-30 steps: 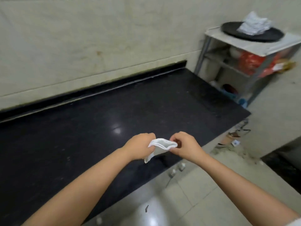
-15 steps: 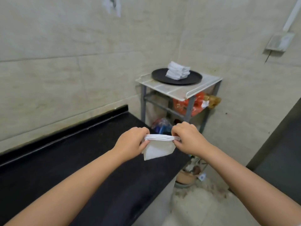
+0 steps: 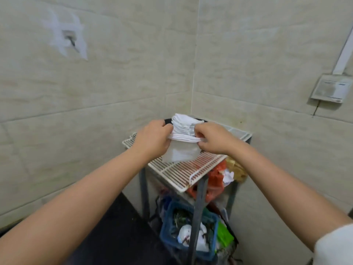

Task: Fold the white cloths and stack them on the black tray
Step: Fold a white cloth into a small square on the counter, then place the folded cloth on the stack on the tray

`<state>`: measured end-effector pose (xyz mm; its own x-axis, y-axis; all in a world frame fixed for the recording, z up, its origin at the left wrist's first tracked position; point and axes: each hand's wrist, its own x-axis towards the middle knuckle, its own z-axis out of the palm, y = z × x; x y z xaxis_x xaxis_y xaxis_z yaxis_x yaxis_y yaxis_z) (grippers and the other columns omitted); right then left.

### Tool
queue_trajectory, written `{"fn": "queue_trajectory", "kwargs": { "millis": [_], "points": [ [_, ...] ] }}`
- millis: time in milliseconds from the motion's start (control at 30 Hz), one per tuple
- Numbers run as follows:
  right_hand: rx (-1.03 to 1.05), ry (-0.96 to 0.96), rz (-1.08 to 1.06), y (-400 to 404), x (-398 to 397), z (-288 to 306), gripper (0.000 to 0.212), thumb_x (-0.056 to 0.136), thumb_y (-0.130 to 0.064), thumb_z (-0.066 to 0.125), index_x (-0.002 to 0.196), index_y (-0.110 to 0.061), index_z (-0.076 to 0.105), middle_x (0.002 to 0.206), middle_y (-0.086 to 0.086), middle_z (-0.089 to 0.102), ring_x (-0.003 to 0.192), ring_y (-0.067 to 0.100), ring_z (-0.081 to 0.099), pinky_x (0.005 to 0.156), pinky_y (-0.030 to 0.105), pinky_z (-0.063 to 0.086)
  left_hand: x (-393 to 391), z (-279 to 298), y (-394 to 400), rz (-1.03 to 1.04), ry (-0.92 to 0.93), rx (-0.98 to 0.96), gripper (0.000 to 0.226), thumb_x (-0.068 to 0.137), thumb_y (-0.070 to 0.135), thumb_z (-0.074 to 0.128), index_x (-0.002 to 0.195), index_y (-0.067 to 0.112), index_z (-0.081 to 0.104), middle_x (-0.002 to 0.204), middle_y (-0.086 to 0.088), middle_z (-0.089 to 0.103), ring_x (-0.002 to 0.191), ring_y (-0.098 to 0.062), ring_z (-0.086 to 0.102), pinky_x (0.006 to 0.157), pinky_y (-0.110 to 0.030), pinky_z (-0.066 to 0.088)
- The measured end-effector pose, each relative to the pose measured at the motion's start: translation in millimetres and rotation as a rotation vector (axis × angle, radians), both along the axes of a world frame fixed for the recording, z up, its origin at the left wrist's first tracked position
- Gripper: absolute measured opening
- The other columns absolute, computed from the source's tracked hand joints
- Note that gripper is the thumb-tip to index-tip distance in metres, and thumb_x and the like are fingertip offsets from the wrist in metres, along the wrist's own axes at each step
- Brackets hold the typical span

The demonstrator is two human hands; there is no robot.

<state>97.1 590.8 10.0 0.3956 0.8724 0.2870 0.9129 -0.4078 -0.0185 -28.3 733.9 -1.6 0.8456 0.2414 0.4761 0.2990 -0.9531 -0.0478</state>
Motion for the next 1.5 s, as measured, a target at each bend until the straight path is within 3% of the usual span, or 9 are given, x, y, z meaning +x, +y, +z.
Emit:
{"fn": "queue_trajectory", "kwargs": {
  "millis": [267,600,767,833,933,1167,1300,1433,1500],
  "points": [
    [0.062,0.035,0.173,40.2,152.4,26.2,0.038,0.076,-0.005,0.053,0.059,-0.026,0.025,0.063,-0.008,0.036,0.072,0.023,0.042,0.059,0.030,0.028,131.2,29.4,5.3,0.313,0.065,0.209,0.020,0.094,0.020,0.045,0.110,0.008,0.048,0.113,-0.012,0.050,0.110,-0.032,0.047,0.075,-0.038,0.041],
    [0.293,0.070,0.293,105.7,290.2,43.0,0.021,0.074,0.002,0.047,0.070,-0.017,0.040,0.084,0.008,0.050,0.083,0.028,0.049,0.063,0.029,0.030,261.0,56.0,24.7,0.592,0.027,0.195,0.023,0.086,0.001,0.047,0.109,0.006,0.048,0.111,-0.013,0.050,0.104,-0.031,0.046,0.065,-0.032,0.030],
    [0.438,0.068,0.320,142.2,326.3,1.9,0.015,0.074,0.007,0.047,0.085,0.001,0.055,0.094,0.019,0.055,0.088,0.033,0.050,0.065,0.034,0.030,288.3,38.3,49.5,0.554,0.067,0.328,0.035,0.054,0.000,0.076,0.083,0.005,0.058,0.082,-0.012,0.057,0.073,-0.030,0.056,0.052,-0.027,0.028],
    [0.365,0.072,0.349,147.7,332.1,-21.4,0.014,0.075,0.008,0.048,0.085,0.003,0.056,0.092,0.021,0.055,0.085,0.035,0.051,0.063,0.033,0.028,292.7,17.0,56.6,0.542,0.185,0.244,0.023,0.081,0.001,0.056,0.103,0.006,0.051,0.103,-0.012,0.053,0.094,-0.030,0.051,0.063,-0.032,0.028],
    [0.198,0.051,0.431,142.9,335.8,-58.5,0.011,0.071,0.009,0.050,0.079,0.004,0.055,0.085,0.024,0.056,0.078,0.038,0.054,0.061,0.037,0.033,291.2,-9.5,55.9,0.491,0.357,0.232,0.021,0.095,0.010,0.039,0.114,0.007,0.047,0.115,-0.012,0.049,0.106,-0.030,0.048,0.068,-0.032,0.028],
    [-0.010,0.087,0.488,134.1,345.2,-80.2,0.014,0.083,-0.003,0.048,0.093,-0.005,0.057,0.101,0.013,0.056,0.095,0.028,0.052,0.077,0.036,0.040,282.7,-25.6,49.9,0.430,0.409,0.031,0.031,0.098,0.026,0.037,0.120,0.009,0.053,0.120,-0.008,0.053,0.108,-0.027,0.054,0.070,-0.031,0.037],
    [-0.055,0.169,0.499,129.9,352.0,-69.4,0.013,0.083,-0.005,0.048,0.086,-0.013,0.058,0.097,0.009,0.057,0.092,0.026,0.053,0.074,0.029,0.038,291.6,-24.1,41.5,0.448,0.405,0.028,0.030,0.098,0.021,0.036,0.120,0.008,0.053,0.120,-0.008,0.052,0.107,-0.029,0.055,0.069,-0.032,0.039],
    [-0.218,0.149,0.501,121.7,346.9,-61.5,0.018,0.083,-0.011,0.048,0.067,-0.020,0.047,0.084,0.001,0.048,0.088,0.028,0.054,0.077,0.038,0.044,289.8,-28.2,25.9,0.543,0.434,-0.068,0.035,0.097,0.029,0.038,0.123,0.008,0.050,0.123,-0.010,0.050,0.114,-0.029,0.051,0.085,-0.037,0.043],
    [-0.223,0.107,0.503,118.7,343.0,-55.6,0.012,0.086,-0.016,0.048,0.090,-0.019,0.059,0.103,0.005,0.055,0.100,0.030,0.055,0.086,0.039,0.047,282.8,-32.6,19.5,0.600,0.399,-0.126,0.039,0.096,0.032,0.039,0.127,0.010,0.045,0.128,-0.010,0.048,0.117,-0.029,0.048,0.090,-0.039,0.043]
  ]
}}
